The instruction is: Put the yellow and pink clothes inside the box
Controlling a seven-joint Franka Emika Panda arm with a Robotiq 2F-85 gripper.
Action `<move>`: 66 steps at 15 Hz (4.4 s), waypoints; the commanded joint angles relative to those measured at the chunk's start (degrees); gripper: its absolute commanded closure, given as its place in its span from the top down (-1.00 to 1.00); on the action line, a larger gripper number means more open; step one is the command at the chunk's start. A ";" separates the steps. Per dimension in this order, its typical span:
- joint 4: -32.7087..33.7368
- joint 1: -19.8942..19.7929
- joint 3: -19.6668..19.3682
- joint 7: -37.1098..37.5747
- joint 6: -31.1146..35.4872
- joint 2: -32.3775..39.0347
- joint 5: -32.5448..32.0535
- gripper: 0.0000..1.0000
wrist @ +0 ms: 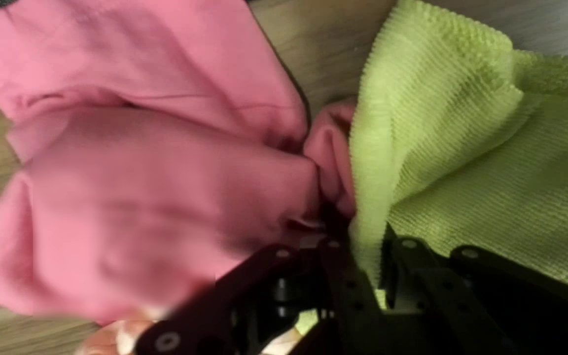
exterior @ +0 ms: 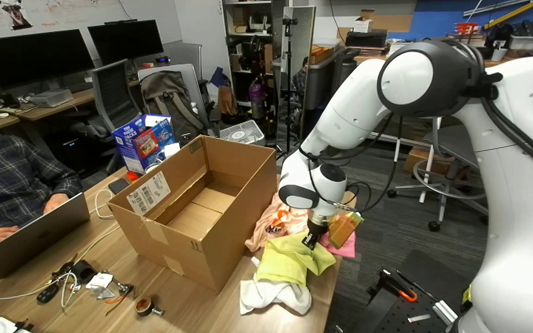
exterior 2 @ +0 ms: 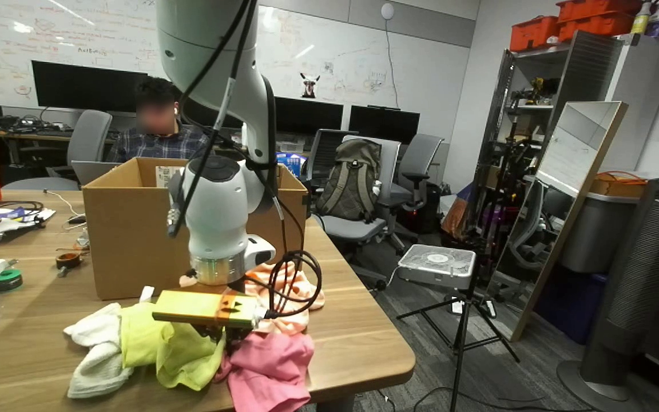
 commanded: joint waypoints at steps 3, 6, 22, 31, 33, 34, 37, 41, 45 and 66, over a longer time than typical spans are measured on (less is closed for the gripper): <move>-0.95 -0.01 1.66 2.57 -2.74 -4.29 2.26 -0.82; -1.80 -1.83 5.66 3.38 -3.51 -7.77 6.03 -0.87; -1.25 -27.93 42.78 16.28 -4.47 -17.80 12.83 -0.86; -0.24 -53.84 73.76 19.90 -3.47 -16.56 12.94 -0.87; -1.26 -58.91 81.42 26.94 -2.83 -14.72 6.18 -0.87; -1.61 -60.99 84.67 29.57 -2.30 -13.78 3.72 -0.87; -3.15 -64.87 93.05 38.38 -0.44 -12.31 -4.51 -0.87; -5.23 -63.48 99.27 50.38 4.56 -10.38 -16.30 -0.88; -6.76 -57.08 100.29 60.11 11.67 -10.56 -25.98 -0.89; 7.82 -24.91 82.02 46.06 45.30 -10.88 -15.40 -0.89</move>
